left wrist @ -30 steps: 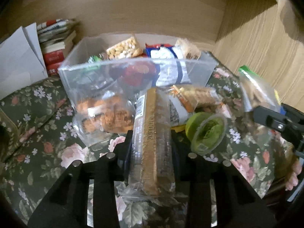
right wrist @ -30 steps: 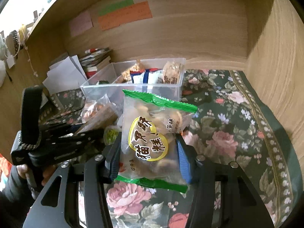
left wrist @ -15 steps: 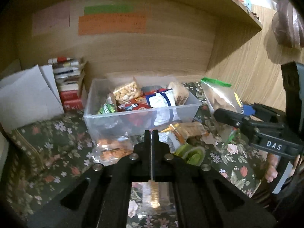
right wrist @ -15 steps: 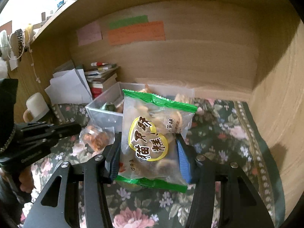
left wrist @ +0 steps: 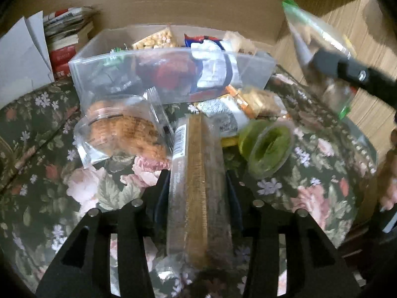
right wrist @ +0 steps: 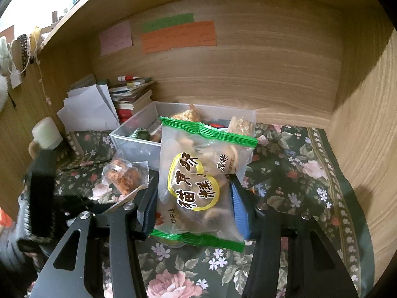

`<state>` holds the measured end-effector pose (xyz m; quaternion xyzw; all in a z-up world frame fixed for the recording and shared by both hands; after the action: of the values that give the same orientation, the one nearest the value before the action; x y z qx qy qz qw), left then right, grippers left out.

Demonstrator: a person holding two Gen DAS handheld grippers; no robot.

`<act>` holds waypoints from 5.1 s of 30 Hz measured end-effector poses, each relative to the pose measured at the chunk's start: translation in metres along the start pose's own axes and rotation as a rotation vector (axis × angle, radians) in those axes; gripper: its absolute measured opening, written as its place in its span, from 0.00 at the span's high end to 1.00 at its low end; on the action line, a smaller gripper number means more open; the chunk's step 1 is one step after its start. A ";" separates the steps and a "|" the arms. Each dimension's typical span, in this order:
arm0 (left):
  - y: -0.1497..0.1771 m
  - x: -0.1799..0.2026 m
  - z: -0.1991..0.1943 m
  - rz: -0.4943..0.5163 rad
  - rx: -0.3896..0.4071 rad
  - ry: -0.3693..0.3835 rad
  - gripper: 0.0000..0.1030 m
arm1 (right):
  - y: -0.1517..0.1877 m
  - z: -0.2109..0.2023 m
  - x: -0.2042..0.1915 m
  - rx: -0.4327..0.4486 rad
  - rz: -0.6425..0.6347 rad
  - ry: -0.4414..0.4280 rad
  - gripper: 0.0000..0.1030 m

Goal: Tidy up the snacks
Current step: 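Grasp the long wafer roll with the left tool while the right tool grasps the green-trimmed cookie bag, then lift both snacks over the clear bin and open both tools to drop them, then grasp the clear bag of orange snacks with the left tool while the right tool grasps the barcoded pastry pack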

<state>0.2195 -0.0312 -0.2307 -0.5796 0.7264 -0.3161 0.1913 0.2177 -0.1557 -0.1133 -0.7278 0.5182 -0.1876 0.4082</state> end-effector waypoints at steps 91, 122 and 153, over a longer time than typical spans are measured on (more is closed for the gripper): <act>-0.047 -0.077 -0.014 -0.124 0.053 -0.110 0.19 | 0.012 0.069 0.052 -0.227 -0.037 0.029 0.27; -0.020 -0.069 -0.019 -0.101 0.045 -0.065 0.42 | 0.036 0.082 0.034 -0.342 -0.144 -0.029 0.49; -0.028 -0.058 -0.054 -0.114 0.128 -0.048 0.42 | 0.048 0.077 0.043 -0.421 -0.121 -0.078 0.56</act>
<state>0.2193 0.0336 -0.1772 -0.6137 0.6658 -0.3583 0.2271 0.2590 -0.1700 -0.2033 -0.8334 0.4850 -0.0711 0.2553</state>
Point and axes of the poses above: each gripper's, at about its wrist camera, not at the fingertips, and z roughly the way its jaws point, x to its right, y to its underside, the point moved 7 cm from there along z, roughly the way its jaws point, and after that the axes turned 3 degrees about z, right-handed, at the moved point
